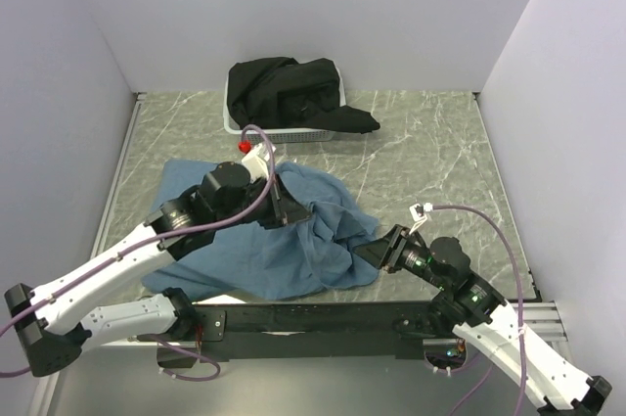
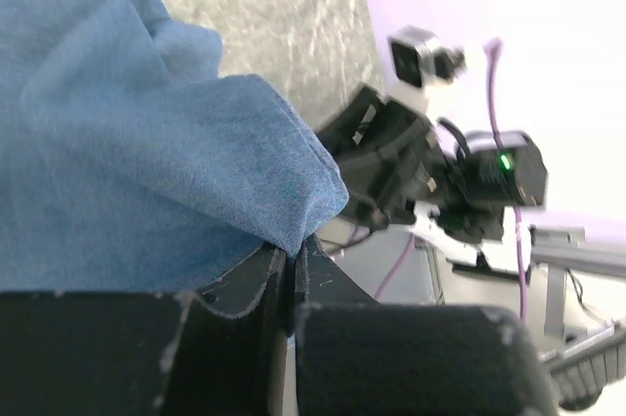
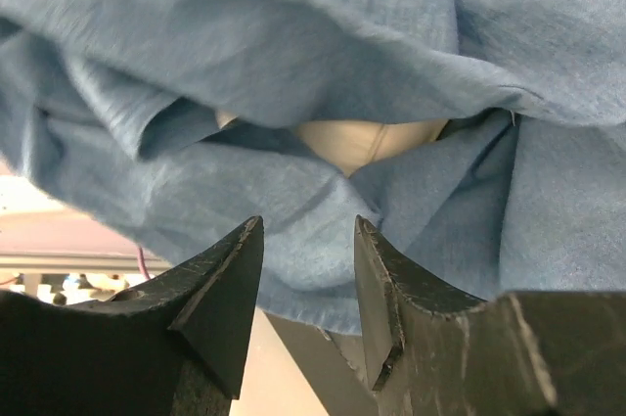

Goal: Put the pillow into the pillowcase

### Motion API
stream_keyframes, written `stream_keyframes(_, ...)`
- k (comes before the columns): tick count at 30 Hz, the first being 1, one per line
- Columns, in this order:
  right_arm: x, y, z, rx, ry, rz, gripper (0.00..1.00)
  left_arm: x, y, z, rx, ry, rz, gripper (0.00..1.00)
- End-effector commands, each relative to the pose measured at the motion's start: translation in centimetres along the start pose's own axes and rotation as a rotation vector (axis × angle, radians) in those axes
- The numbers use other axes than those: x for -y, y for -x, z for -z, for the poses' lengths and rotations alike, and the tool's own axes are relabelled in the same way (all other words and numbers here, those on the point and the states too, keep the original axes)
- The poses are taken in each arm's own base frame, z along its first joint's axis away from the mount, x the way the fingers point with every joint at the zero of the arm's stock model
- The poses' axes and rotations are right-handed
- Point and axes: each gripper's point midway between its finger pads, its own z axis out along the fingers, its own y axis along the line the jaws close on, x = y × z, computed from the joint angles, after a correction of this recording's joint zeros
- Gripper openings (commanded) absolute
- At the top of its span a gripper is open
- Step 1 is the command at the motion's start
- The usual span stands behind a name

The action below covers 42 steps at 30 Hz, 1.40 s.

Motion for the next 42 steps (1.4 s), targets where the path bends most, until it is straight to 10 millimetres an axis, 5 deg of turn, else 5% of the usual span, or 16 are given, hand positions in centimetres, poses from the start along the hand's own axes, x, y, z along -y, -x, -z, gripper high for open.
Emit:
stream_keyframes(1, -2.6, 1.9, 1.0, 0.056, 0.036, 0.096, 0.5, 2.6, 2.9, -1.0, 0.043, -0.073, -0.003, 0.08)
stream_keyframes(5, -5.0, 2.8, 1.0, 0.052, 0.068, 0.175, 0.54, 4.1, 2.9, -4.6, -0.032, -0.147, -0.036, 0.08)
stream_keyframes(6, -5.2, 2.6, 0.9, 0.039, 0.07, 0.187, 0.54, 3.6, 1.6, -6.3, -0.113, -0.151, -0.031, 0.06)
stream_keyframes(11, -4.4, 0.5, -0.3, -0.028, 0.033, 0.204, 0.59, 4.0, 2.0, -10.2, -0.163, -0.163, -0.038, 0.04)
stream_keyframes(18, -3.0, -1.9, -1.4, -0.061, -0.071, 0.215, 0.61, 4.7, 2.7, -11.8, -0.167, -0.176, -0.049, 0.04)
stream_keyframes(24, 0.5, -2.2, -1.0, -0.043, -0.29, 0.214, 0.61, 4.9, 2.8, -12.5, -0.178, -0.187, -0.065, 0.06)
stream_keyframes(26, 2.1, -2.4, -0.7, -0.04, -0.365, 0.199, 0.52, 4.9, 2.7, -12.5, -0.182, -0.191, -0.07, 0.06)
stream_keyframes(29, 2.6, -2.0, 0.2, -0.021, -0.394, 0.155, 0.15, 4.2, 2.6, -12.5, -0.179, -0.16, -0.075, 0.1)
stream_keyframes(30, 2.6, -1.8, 0.7, -0.014, -0.397, 0.14, 0.0, 3.3, 2.5, -12.5, -0.172, -0.127, -0.072, 0.2)
stream_keyframes(33, 2.5, -0.7, 3.0, 0.024, -0.401, 0.065, 0.0, 0.2, 3.4, -11.3, -0.087, -0.003, -0.051, 0.51)
stream_keyframes(35, 1.9, 0.2, 4.9, 0.057, -0.353, -0.007, 0.0, -0.4, 5.6, -8.8, 0.013, 0.002, -0.023, 0.65)
stream_keyframes(36, 1.6, 0.6, 5.6, 0.075, -0.33, -0.033, 0.0, -2.3, 6.0, -8.2, 0.057, 0.059, -0.008, 0.71)
stream_keyframes(38, 0.9, 1.7, 7.3, 0.124, -0.259, -0.111, 0.0, -3.6, 8.3, -5.2, 0.175, 0.117, -0.003, 0.76)
stream_keyframes(42, -0.2, 2.2, 8.2, 0.156, -0.148, -0.173, 0.0, -9.3, 11.9, 0.8, 0.421, 0.355, 0.097, 0.91)
